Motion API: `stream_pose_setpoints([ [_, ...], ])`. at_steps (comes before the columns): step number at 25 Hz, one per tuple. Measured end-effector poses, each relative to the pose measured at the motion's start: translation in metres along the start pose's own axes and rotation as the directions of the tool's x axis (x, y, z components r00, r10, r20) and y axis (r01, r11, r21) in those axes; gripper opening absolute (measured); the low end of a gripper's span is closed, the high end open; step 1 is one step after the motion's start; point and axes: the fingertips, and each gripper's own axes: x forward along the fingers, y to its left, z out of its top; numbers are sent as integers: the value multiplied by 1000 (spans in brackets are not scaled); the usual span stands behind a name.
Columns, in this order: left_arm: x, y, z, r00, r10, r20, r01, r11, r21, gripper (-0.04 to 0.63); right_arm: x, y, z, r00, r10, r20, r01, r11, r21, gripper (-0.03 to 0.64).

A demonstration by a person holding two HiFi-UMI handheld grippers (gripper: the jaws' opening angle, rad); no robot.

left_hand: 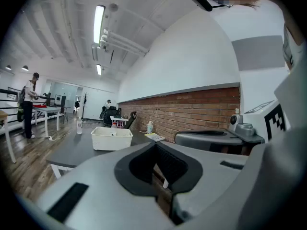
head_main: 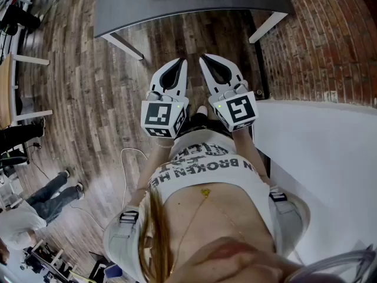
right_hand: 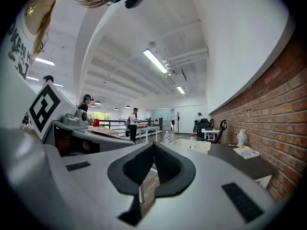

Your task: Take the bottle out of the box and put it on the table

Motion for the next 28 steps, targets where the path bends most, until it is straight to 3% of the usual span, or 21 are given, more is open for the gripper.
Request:
stream_pose_setpoints([
  [13, 26, -13, -3, 1000, -18, -16, 18, 1000, -8, 6, -4, -29, -14, 999, -18, -37, 18, 1000, -1, 9],
  [28, 136, 69, 30, 990, -138, -11, 138, 990, -10, 6, 113, -92, 2, 995, -98, -20, 98, 995, -9, 9],
])
